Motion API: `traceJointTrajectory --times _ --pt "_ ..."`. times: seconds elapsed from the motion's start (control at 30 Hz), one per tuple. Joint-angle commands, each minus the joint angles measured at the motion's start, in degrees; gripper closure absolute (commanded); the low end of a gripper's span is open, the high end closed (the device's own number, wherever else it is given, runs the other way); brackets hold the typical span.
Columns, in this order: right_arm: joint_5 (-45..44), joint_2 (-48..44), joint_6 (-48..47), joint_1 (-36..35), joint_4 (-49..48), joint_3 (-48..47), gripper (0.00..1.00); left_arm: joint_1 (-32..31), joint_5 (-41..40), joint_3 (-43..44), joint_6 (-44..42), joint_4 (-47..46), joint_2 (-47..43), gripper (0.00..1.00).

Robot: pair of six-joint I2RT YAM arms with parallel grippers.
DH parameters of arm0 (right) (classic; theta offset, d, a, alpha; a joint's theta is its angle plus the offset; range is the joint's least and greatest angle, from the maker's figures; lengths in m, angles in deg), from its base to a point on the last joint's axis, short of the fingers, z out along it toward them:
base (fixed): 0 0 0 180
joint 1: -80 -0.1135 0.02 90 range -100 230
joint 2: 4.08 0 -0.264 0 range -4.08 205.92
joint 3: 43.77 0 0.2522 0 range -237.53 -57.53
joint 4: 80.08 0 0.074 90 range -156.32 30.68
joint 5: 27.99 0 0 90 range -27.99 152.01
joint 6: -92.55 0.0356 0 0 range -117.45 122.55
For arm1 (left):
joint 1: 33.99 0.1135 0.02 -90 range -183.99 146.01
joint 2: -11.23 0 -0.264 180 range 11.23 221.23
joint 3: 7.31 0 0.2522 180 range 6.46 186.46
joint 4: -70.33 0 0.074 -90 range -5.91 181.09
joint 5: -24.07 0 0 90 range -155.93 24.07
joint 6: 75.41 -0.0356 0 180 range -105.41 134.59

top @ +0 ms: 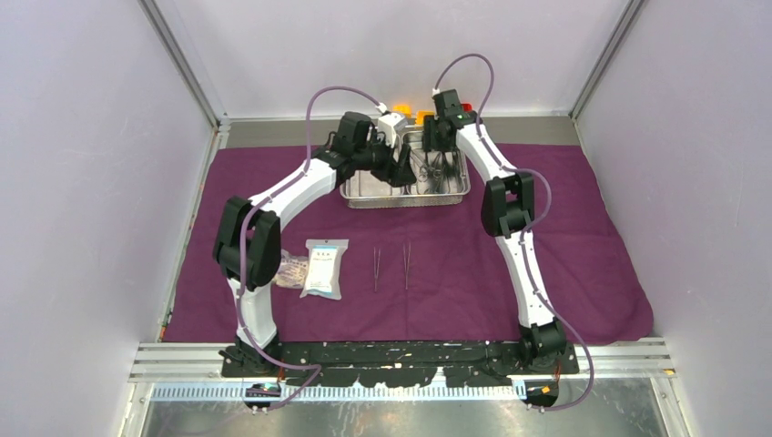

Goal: Open and lay out the surgical kit
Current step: Move the container from the surgical kit.

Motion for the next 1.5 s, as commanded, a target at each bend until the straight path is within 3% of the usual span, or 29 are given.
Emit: traceJointTrajectory --times 0.0,0.57,1.07,1.27,1.47 --pt "-1.38 4.10 0.54 0.69 -1.06 -3.32 0.42 0.40 -0.07 0.43 -0.55 0.39 -3.51 0.29" --pt "-4.38 8.02 1.77 0.63 -1.22 -8.90 0.57 0.39 0.18 0.64 -0.38 0.43 -2.07 0.28" --pt "-7.15 8.04 -0.45 -0.46 -0.38 -8.97 0.86 0.39 0.80 -0.30 0.37 0.57 -3.12 0.28" --pt "-8.85 6.66 -4.44 -1.55 -1.18 -7.51 0.89 0.39 0.88 -0.55 -0.02 0.79 -3.33 0.28" --pt "-10.08 6.01 -6.14 -1.66 -1.35 -6.58 0.79 0.39 1.01 -0.57 0.05 0.77 -3.30 0.28"
